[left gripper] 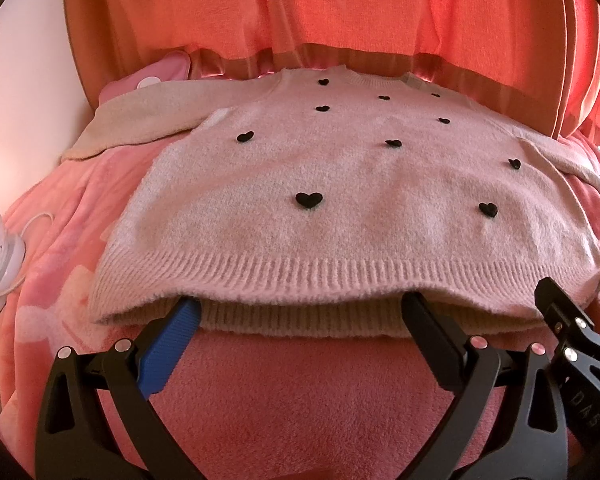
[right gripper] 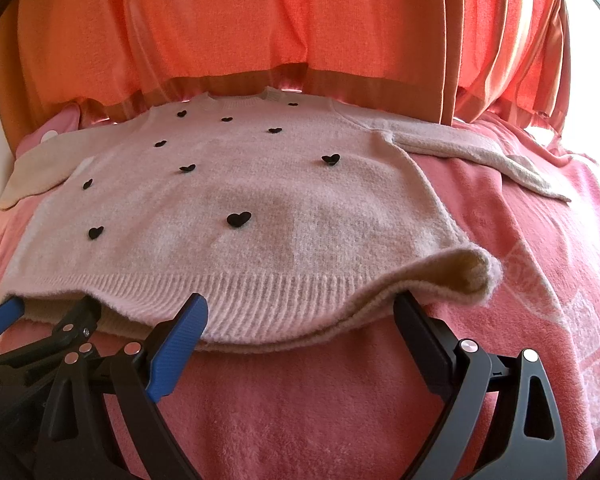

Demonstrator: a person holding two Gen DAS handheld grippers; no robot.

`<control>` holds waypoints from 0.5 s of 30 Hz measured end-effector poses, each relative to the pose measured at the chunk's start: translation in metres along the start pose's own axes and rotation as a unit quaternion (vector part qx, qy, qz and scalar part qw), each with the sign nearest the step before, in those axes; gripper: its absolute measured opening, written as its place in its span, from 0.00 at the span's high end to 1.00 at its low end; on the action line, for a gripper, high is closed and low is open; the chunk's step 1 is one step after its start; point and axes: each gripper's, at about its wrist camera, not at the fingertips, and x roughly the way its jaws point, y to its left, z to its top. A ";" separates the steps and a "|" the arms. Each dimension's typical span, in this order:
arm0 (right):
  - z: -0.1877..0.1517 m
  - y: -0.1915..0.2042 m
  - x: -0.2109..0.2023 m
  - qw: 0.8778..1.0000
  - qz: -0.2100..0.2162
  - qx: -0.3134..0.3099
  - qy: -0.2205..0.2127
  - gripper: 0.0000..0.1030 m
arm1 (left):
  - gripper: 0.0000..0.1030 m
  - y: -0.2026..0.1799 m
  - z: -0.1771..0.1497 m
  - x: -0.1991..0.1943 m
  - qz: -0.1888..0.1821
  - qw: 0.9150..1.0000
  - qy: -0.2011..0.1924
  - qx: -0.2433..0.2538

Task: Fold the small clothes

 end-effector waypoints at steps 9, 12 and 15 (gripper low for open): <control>-0.001 -0.001 0.000 1.000 0.000 0.001 0.001 0.11 | 0.05 0.000 -0.001 0.001 0.001 1.000 0.001 0.001; 0.000 -0.001 0.000 1.000 0.000 0.001 0.001 0.11 | 0.05 0.000 0.000 0.001 0.001 1.000 0.001 0.001; -0.001 -0.001 0.001 1.000 0.000 0.001 0.000 0.11 | 0.05 0.000 0.000 0.001 0.001 1.000 0.000 0.002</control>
